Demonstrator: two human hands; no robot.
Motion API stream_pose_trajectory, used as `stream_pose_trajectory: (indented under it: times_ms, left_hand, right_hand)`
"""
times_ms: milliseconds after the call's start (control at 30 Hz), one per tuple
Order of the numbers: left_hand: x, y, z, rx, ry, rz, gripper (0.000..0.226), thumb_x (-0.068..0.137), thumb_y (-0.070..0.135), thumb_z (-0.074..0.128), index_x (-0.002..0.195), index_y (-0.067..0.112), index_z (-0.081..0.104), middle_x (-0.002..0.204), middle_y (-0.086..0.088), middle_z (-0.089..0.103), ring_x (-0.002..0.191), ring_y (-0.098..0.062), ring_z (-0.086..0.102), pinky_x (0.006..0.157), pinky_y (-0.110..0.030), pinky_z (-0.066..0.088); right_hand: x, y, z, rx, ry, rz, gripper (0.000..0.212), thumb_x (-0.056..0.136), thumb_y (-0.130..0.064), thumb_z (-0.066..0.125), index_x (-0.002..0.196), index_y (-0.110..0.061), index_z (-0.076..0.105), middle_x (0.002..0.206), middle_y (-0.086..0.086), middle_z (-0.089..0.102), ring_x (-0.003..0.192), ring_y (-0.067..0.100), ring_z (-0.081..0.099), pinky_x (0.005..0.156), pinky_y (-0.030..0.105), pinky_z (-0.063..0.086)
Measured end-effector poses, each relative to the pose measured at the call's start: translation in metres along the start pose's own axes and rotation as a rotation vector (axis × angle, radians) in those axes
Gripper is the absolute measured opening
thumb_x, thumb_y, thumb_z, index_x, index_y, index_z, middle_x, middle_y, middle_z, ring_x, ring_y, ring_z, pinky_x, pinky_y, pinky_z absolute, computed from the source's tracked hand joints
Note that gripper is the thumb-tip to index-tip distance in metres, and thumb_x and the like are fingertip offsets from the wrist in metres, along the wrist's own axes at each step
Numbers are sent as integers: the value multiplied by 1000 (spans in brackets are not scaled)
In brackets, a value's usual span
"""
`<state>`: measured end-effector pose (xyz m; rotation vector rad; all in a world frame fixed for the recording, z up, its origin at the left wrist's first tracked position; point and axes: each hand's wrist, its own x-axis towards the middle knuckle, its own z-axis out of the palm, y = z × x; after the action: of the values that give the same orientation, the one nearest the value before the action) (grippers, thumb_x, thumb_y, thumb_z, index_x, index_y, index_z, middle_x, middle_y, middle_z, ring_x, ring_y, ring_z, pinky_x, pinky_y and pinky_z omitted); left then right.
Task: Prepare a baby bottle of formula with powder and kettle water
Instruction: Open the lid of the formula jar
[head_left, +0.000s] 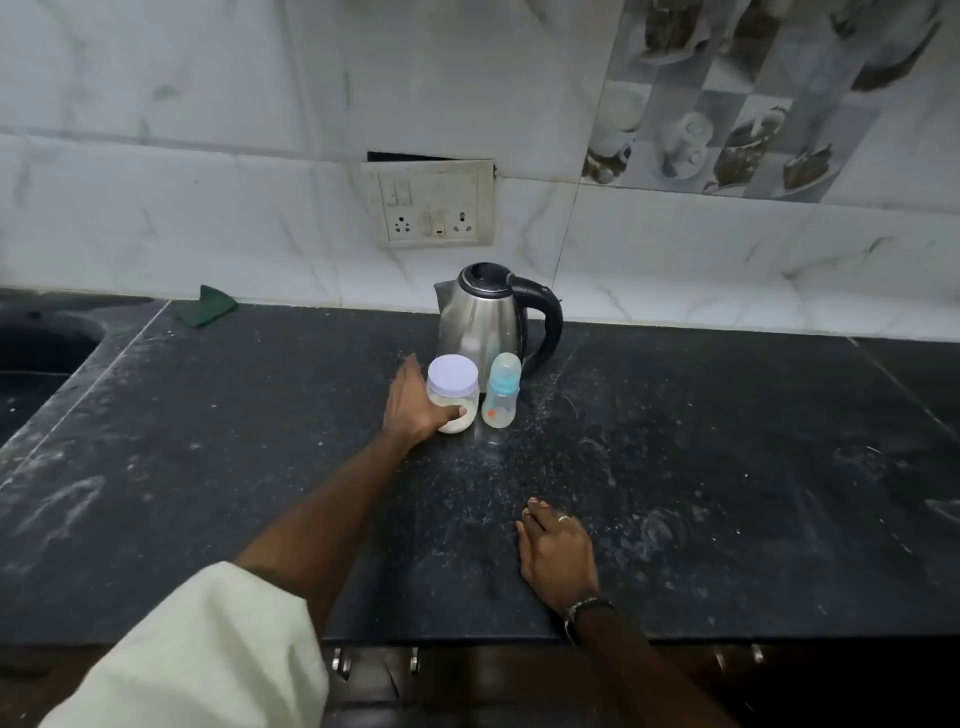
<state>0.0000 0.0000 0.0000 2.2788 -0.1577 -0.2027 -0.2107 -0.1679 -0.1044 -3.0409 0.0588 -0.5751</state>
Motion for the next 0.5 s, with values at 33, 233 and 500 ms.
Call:
stream_pose_trajectory:
  times_ms: [33, 233, 500]
  left_hand:
    - [3, 2, 1, 13, -12, 27, 124, 67, 34, 92, 157, 7, 10, 164, -14, 20, 150, -32, 22, 121, -47, 25]
    - [14, 18, 9, 36, -12, 108, 114, 66, 34, 92, 152, 5, 24, 155, -15, 35, 143, -34, 34, 114, -45, 32]
    - [11, 16, 9, 47, 29, 121, 89, 69, 36, 90, 140, 10, 44, 140, -12, 52, 128, -32, 49, 104, -48, 46]
  right_hand:
    - [1, 1, 0, 11, -8, 9, 35, 94, -27, 46, 96, -11, 77, 110, 4, 72, 94, 20, 70, 76, 33, 55]
    - [0, 0, 0, 30, 23, 13, 34, 94, -28, 47, 96, -11, 77, 109, 3, 72, 96, 20, 70, 77, 32, 55]
    - [0, 1, 6, 44, 38, 12, 30, 92, -25, 51, 95, -10, 77, 106, 4, 73, 95, 20, 70, 76, 32, 55]
